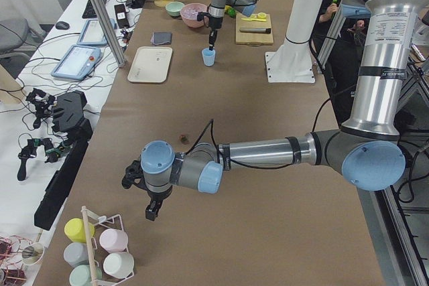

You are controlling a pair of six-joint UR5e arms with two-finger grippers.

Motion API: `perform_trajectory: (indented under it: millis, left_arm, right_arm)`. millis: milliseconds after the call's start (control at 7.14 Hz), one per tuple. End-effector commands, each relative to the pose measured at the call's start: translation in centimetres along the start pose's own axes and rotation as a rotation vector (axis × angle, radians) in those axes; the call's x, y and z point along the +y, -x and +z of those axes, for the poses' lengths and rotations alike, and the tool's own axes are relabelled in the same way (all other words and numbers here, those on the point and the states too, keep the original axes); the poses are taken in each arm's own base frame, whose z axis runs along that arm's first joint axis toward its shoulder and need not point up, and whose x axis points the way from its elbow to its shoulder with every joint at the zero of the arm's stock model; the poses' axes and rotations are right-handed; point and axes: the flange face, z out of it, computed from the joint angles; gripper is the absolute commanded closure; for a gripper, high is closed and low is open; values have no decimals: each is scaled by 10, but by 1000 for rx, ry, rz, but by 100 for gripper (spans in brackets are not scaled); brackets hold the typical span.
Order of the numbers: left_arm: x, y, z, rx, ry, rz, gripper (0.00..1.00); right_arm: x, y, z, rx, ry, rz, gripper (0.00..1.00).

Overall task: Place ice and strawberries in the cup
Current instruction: 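Move the right gripper back over the pink ice bowl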

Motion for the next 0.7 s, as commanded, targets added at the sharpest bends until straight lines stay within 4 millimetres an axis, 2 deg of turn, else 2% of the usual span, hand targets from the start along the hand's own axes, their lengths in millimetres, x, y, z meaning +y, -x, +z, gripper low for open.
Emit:
perform_trajectory:
  millis: [0,140,280,420,560]
  left_arm:
    - [0,0,0,0,0,0,2]
    - [-1,0,0,0,-1,1,2]
    - [-3,-3,-3,-1,-8,6,2]
    - [-16,-19,-22,4,-47,39,2]
    - [-22,-39,-35,64,-78,66,2]
  right_arm:
    - [-8,-2,-4,1,-11,5,2]
    - [-12,0,-10,-8,-16,8,2]
    - [-25,1,-26,-26,-17,15,2]
    - [-43,-7,-61,-28,16,40,2]
    - [-52,-31,-96,-7,29,63,2]
